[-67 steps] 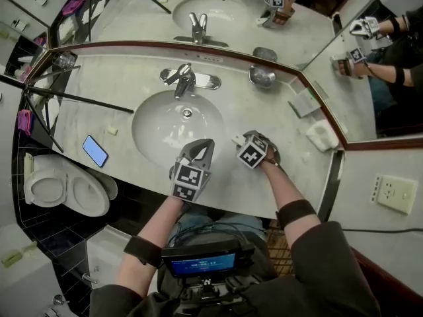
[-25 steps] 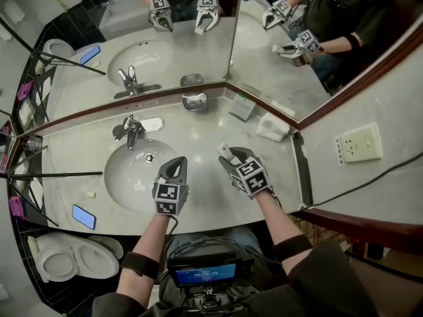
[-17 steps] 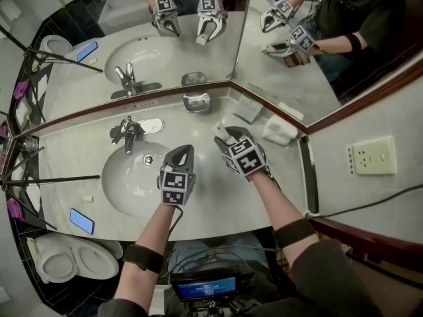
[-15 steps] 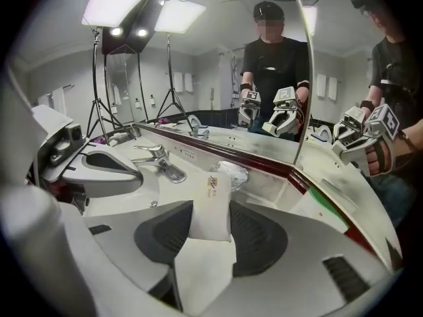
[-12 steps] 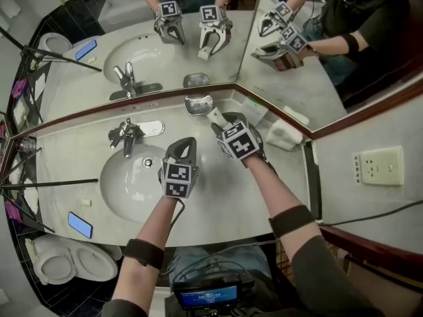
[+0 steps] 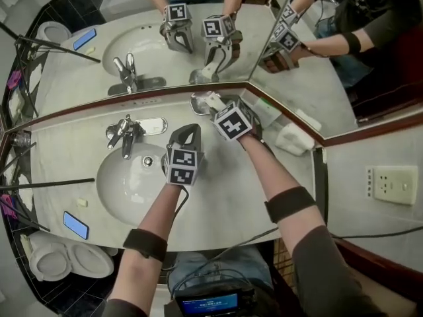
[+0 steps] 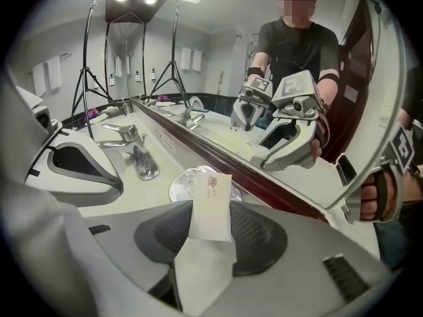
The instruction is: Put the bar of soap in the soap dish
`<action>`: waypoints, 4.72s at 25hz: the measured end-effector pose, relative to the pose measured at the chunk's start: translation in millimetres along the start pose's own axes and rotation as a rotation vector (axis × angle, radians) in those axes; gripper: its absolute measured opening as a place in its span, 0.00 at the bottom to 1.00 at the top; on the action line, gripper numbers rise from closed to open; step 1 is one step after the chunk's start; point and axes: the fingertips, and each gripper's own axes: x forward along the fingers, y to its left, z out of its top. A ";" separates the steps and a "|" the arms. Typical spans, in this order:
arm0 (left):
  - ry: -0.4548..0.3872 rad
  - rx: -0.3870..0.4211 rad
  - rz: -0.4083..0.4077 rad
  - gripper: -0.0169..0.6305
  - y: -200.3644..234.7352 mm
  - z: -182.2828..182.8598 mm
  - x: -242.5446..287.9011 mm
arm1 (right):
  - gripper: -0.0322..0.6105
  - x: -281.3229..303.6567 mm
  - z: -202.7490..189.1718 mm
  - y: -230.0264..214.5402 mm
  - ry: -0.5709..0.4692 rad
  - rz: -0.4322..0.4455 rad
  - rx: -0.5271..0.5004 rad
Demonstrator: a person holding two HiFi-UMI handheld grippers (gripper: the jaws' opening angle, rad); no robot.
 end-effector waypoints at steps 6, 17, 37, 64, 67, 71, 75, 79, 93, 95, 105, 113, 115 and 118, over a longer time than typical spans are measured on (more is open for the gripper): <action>0.010 -0.013 0.009 0.02 4.8 -21.7 6.1 | 0.37 29.0 -9.6 8.7 0.023 -0.004 -0.063; 0.002 -0.019 0.013 0.02 4.5 -19.1 -6.3 | 0.43 17.1 -9.5 4.4 0.016 -0.053 -0.066; -0.060 0.005 0.044 0.02 -36.9 23.2 -140.3 | 0.08 -176.1 -41.6 63.5 -0.290 0.004 0.067; -0.054 -0.020 0.026 0.02 -84.4 -20.9 -195.0 | 0.08 -221.6 -118.6 114.6 -0.331 0.003 0.195; -0.052 -0.024 0.029 0.02 -80.2 -20.9 -190.4 | 0.08 -212.0 -112.7 107.4 -0.298 -0.028 0.152; -0.049 -0.018 0.031 0.02 -72.2 -17.4 -179.4 | 0.18 -198.6 -90.5 99.3 -0.259 -0.033 0.106; -0.045 -0.017 0.030 0.02 -62.6 -12.9 -162.7 | 0.31 -169.7 -68.6 81.4 -0.224 -0.037 0.045; -0.042 -0.015 0.033 0.02 -52.8 -6.6 -144.4 | 0.41 -128.6 -49.0 57.2 -0.182 -0.051 -0.008; -0.014 -0.016 0.061 0.02 -25.4 -8.4 -95.6 | 0.53 5.9 -25.1 9.0 -0.035 0.003 -0.065; -0.009 -0.021 0.062 0.02 -23.6 -12.1 -95.5 | 0.53 14.7 -19.5 8.7 -0.046 0.006 -0.060; 0.002 -0.045 0.081 0.02 -8.7 -20.3 -100.8 | 0.36 17.5 -21.3 8.4 -0.027 0.017 -0.064; -0.004 -0.046 0.070 0.02 -15.3 -21.8 -107.9 | 0.35 -9.1 -17.2 16.5 -0.072 0.032 -0.071; -0.004 -0.043 0.066 0.02 -18.1 -23.4 -111.4 | 0.35 -20.7 -18.3 22.1 -0.087 0.034 -0.078; -0.004 -0.036 0.060 0.02 -22.7 -24.4 -119.2 | 0.35 -42.2 -22.0 34.6 -0.117 0.043 -0.084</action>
